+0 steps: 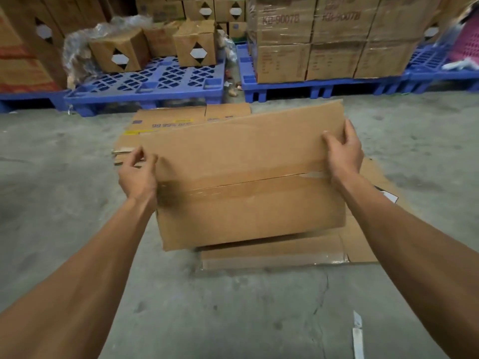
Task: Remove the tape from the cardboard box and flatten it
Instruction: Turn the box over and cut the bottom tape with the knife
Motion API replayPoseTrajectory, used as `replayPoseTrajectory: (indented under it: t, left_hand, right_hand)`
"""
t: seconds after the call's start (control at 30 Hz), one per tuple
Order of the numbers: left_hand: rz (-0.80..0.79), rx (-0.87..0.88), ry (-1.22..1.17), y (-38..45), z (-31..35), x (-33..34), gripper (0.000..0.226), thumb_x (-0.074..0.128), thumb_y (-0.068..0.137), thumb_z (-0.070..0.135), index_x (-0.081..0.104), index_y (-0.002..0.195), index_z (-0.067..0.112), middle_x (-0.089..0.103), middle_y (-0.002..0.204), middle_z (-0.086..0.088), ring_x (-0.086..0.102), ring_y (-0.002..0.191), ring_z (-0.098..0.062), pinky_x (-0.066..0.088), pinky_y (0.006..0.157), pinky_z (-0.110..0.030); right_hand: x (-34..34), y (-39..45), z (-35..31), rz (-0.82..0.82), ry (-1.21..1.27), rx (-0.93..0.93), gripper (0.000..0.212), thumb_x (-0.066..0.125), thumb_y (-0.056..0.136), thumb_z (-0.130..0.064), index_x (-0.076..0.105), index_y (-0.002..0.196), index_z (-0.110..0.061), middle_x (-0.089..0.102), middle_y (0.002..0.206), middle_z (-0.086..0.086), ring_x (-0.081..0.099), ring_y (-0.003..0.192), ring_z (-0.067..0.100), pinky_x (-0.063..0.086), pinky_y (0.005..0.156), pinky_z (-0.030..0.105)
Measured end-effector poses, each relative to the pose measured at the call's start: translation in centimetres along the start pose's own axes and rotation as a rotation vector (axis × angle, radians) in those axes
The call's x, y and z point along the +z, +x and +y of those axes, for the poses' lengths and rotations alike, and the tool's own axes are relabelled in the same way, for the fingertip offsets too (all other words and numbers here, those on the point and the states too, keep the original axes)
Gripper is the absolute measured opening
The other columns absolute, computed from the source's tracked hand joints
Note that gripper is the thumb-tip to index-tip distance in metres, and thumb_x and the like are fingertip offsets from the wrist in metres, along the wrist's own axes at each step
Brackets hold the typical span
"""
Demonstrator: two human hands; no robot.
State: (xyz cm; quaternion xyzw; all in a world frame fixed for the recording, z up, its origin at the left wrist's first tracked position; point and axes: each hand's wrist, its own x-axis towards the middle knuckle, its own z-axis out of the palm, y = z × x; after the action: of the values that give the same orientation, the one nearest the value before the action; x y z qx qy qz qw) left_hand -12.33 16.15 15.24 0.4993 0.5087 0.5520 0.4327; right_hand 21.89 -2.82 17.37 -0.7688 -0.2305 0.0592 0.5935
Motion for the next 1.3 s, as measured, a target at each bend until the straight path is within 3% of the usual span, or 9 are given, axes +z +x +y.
replayPoseTrajectory:
  t: [0.1, 0.2, 0.3, 0.47, 0.63, 0.8, 1.0, 1.17, 1.3]
  left_hand:
    - [-0.111, 0.032, 0.089, 0.4, -0.4, 0.3, 0.058, 0.075, 0.078, 0.021, 0.06, 0.133, 0.028, 0.066, 0.121, 0.007, 0.062, 0.102, -0.01, 0.051, 0.096, -0.032]
    - [-0.257, -0.029, 0.172, -0.4, -1.6, 0.7, 0.073, 0.074, 0.082, 0.009, 0.043, 0.147, 0.025, 0.057, 0.134, 0.005, 0.056, 0.116, -0.014, 0.047, 0.098, -0.031]
    - [-0.26, -0.157, 0.346, -2.3, -3.9, 0.6, 0.058, 0.072, 0.087, 0.025, 0.047, 0.139, 0.016, 0.057, 0.135, -0.005, 0.055, 0.118, -0.026, 0.046, 0.101, -0.039]
    - [-0.344, -0.466, 0.283, -3.5, -7.1, -0.7, 0.072, 0.061, 0.089, 0.054, 0.04, 0.144, 0.014, 0.046, 0.145, -0.006, 0.042, 0.134, -0.032, 0.033, 0.111, -0.049]
    - [-0.274, -0.353, 0.379, -2.5, -6.3, -0.3, 0.075, 0.054, 0.086, 0.067, 0.045, 0.141, 0.017, 0.05, 0.142, -0.008, 0.046, 0.129, -0.034, 0.037, 0.109, -0.052]
    - [-0.073, -0.113, 0.812, -1.2, -2.3, 0.8, 0.083, 0.036, 0.079, 0.082, 0.059, 0.114, 0.01, 0.062, 0.12, -0.016, 0.055, 0.112, -0.039, 0.04, 0.099, -0.051]
    - [-0.185, -0.231, 1.043, -1.7, -4.4, -0.4, 0.075, 0.037, 0.091, 0.07, 0.062, 0.108, 0.001, 0.063, 0.11, -0.02, 0.059, 0.099, -0.039, 0.05, 0.089, -0.046]
    - [-0.264, -0.29, 1.163, -2.4, -8.0, -1.4, 0.077, 0.035, 0.092, 0.066, 0.053, 0.13, 0.001, 0.053, 0.135, -0.023, 0.05, 0.12, -0.042, 0.041, 0.102, -0.049]
    - [-0.34, -0.18, 1.344, -5.0, -6.9, 1.8, 0.062, 0.028, 0.099, 0.053, 0.023, 0.15, 0.018, 0.019, 0.156, -0.024, 0.019, 0.142, -0.042, 0.014, 0.113, -0.056]
  right_hand:
    - [-0.3, 0.2, 0.0, 0.036, -0.033, -0.002, 0.06, 0.056, 0.091, -0.035, 0.036, 0.147, -0.033, 0.052, 0.142, -0.006, 0.047, 0.128, 0.018, 0.035, 0.11, 0.033]
    - [0.0, -0.9, 2.0, -0.01, -0.125, 0.041, 0.064, 0.055, 0.093, -0.039, 0.03, 0.15, -0.023, 0.046, 0.147, 0.002, 0.044, 0.134, 0.025, 0.034, 0.113, 0.038]
    - [0.4, -2.7, 5.1, -0.069, -0.187, 0.167, 0.074, 0.055, 0.093, -0.049, 0.026, 0.151, -0.014, 0.04, 0.152, 0.009, 0.037, 0.139, 0.031, 0.03, 0.115, 0.045]
    - [0.3, -5.4, 8.5, -0.124, -0.209, 0.411, 0.078, 0.049, 0.093, -0.058, 0.022, 0.153, -0.016, 0.035, 0.154, 0.01, 0.034, 0.14, 0.035, 0.027, 0.115, 0.045]
    - [0.5, -5.2, 7.8, -0.082, -0.253, 0.313, 0.078, 0.049, 0.091, -0.062, 0.022, 0.153, -0.024, 0.032, 0.156, 0.006, 0.032, 0.142, 0.032, 0.027, 0.115, 0.046]
    - [1.1, -3.5, 3.4, 0.065, -0.55, 0.161, 0.073, 0.038, 0.088, -0.069, 0.027, 0.149, -0.031, 0.04, 0.141, 0.015, 0.039, 0.127, 0.039, 0.032, 0.103, 0.05]
    - [0.9, -4.7, 4.0, -0.183, -0.818, 0.238, 0.072, 0.034, 0.092, -0.063, 0.024, 0.15, -0.023, 0.034, 0.147, 0.02, 0.034, 0.131, 0.042, 0.032, 0.102, 0.051]
    - [-0.1, -7.5, 8.2, -0.301, -0.856, 0.249, 0.075, 0.032, 0.093, -0.065, 0.013, 0.154, -0.025, 0.03, 0.15, 0.019, 0.033, 0.132, 0.044, 0.036, 0.1, 0.051]
    - [-0.2, -6.7, 9.4, -0.384, -0.805, 0.228, 0.071, 0.031, 0.095, -0.062, 0.012, 0.155, -0.029, 0.033, 0.15, 0.019, 0.037, 0.132, 0.043, 0.037, 0.104, 0.049]
